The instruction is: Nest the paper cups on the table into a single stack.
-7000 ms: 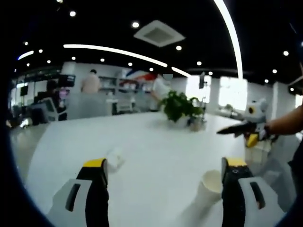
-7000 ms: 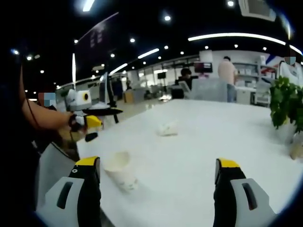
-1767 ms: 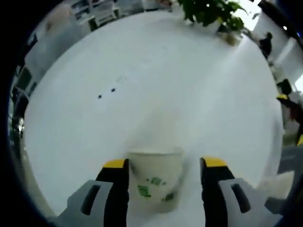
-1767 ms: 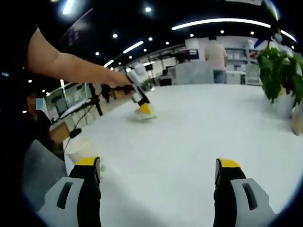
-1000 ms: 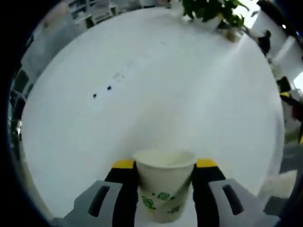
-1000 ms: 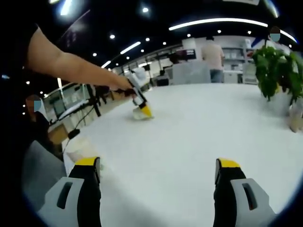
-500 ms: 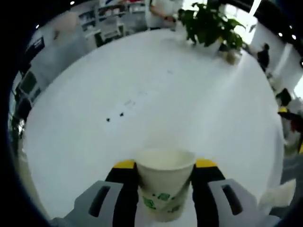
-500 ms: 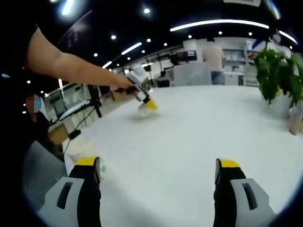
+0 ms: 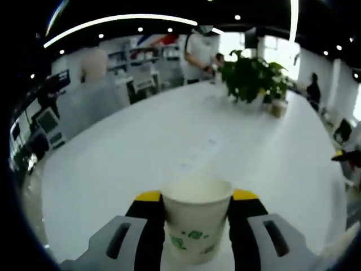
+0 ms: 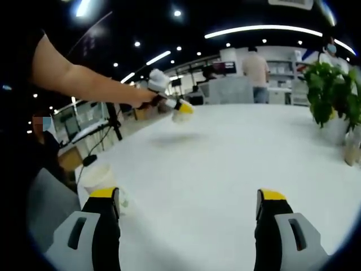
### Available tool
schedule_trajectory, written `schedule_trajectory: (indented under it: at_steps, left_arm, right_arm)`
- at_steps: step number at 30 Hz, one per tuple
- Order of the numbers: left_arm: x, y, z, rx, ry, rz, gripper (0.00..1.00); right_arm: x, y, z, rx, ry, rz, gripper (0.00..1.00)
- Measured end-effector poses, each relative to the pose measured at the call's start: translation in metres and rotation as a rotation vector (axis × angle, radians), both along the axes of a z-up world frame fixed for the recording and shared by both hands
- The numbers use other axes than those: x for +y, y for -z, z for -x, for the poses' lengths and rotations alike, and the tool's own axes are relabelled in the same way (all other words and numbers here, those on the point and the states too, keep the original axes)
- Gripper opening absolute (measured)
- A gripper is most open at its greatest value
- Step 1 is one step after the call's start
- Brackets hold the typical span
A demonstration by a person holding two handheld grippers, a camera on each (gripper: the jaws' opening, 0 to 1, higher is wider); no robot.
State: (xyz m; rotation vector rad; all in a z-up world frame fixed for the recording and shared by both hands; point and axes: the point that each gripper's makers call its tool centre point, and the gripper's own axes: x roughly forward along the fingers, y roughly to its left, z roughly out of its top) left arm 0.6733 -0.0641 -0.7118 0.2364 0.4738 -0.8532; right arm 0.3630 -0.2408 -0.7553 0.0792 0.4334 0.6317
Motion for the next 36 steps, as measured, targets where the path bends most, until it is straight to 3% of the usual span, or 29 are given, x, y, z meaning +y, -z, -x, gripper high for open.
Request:
schedule_trajectory:
  at_steps: [7,10,11,12,18,36]
  left_arm:
    - [-0.011,-0.044,-0.004,-0.109,-0.008,0.170,0.42]
    - [-0.010,-0.056,-0.006,-0.142,-0.027,0.204,0.43]
    - [-0.008,-0.062,-0.010,-0.191,-0.041,0.199,0.43]
    - [-0.007,-0.067,-0.011,-0.198,-0.047,0.216,0.43]
    - [-0.008,-0.088,-0.013,-0.195,-0.077,0.341,0.42]
    - [-0.019,-0.119,0.016,-0.232,-0.036,0.428,0.41]
  right_arm:
    - [0.004,-0.004,-0.002,-0.008,-0.011,0.003,1.00]
    - [0.005,-0.006,-0.002,-0.011,-0.013,0.004,1.00]
    - [0.005,-0.007,-0.003,-0.011,-0.015,0.006,1.00]
    - [0.006,-0.007,-0.003,-0.012,-0.017,0.008,1.00]
    - [0.004,-0.011,-0.004,-0.020,-0.013,0.013,1.00]
    - [0.006,-0.019,-0.001,-0.031,-0.012,0.026,1.00]
